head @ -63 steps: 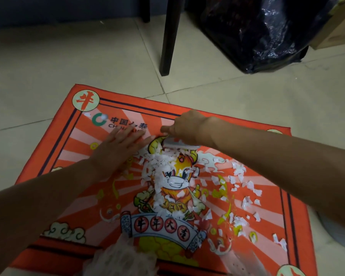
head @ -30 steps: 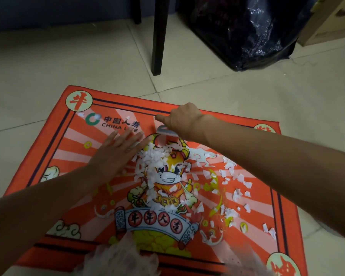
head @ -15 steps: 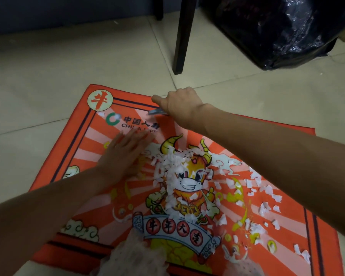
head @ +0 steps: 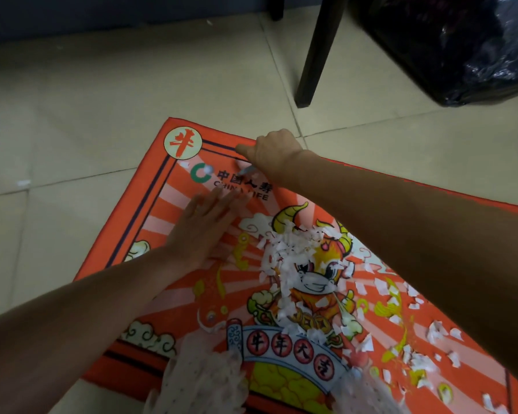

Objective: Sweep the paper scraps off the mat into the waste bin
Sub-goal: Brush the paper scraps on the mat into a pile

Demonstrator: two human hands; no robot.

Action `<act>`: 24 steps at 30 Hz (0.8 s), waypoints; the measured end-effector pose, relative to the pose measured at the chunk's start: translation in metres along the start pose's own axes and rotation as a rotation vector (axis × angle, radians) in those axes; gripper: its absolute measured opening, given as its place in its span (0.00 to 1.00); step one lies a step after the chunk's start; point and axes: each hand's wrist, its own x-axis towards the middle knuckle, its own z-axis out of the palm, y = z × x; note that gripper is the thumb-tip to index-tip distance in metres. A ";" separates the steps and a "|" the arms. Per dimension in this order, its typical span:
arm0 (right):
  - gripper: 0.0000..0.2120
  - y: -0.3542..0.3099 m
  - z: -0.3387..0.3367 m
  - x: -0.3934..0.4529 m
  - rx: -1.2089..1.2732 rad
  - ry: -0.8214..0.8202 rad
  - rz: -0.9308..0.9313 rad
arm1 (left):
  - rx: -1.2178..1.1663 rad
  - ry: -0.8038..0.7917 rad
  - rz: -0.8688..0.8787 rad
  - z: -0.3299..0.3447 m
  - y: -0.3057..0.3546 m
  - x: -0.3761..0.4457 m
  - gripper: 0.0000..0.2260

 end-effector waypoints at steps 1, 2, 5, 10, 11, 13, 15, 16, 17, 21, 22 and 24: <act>0.27 0.001 -0.001 0.001 -0.021 -0.005 -0.024 | -0.002 0.008 0.004 0.000 0.000 -0.001 0.55; 0.28 0.002 -0.003 0.002 -0.035 -0.012 -0.041 | -0.004 0.014 0.007 0.000 0.000 -0.001 0.55; 0.30 0.004 -0.007 -0.004 -0.070 -0.053 -0.068 | 0.003 0.034 0.012 0.001 0.003 -0.005 0.57; 0.28 -0.002 -0.006 -0.026 -0.131 -0.076 -0.121 | -0.013 0.050 0.018 0.003 0.009 -0.014 0.58; 0.28 -0.002 -0.006 -0.032 -0.141 -0.079 -0.134 | -0.011 0.045 0.012 0.003 0.011 -0.015 0.57; 0.29 -0.005 -0.005 -0.047 -0.153 -0.090 -0.154 | -0.016 0.035 -0.002 0.003 0.015 -0.016 0.56; 0.30 -0.006 -0.003 -0.060 -0.147 -0.107 -0.177 | -0.015 0.038 -0.012 0.003 0.018 -0.017 0.54; 0.30 -0.007 -0.002 -0.066 -0.142 -0.116 -0.189 | -0.018 0.034 -0.014 0.003 0.019 -0.017 0.54; 0.30 -0.008 -0.001 -0.071 -0.142 -0.122 -0.197 | -0.023 0.031 -0.014 0.001 0.020 -0.017 0.54; 0.30 -0.010 0.002 -0.087 -0.150 -0.131 -0.213 | -0.020 0.020 0.005 -0.003 0.024 -0.015 0.54; 0.30 -0.011 0.002 -0.090 -0.150 -0.137 -0.209 | -0.014 0.023 0.009 -0.003 0.025 -0.014 0.54; 0.29 -0.012 0.003 -0.098 -0.145 -0.158 -0.212 | -0.016 0.018 0.012 -0.002 0.026 -0.013 0.54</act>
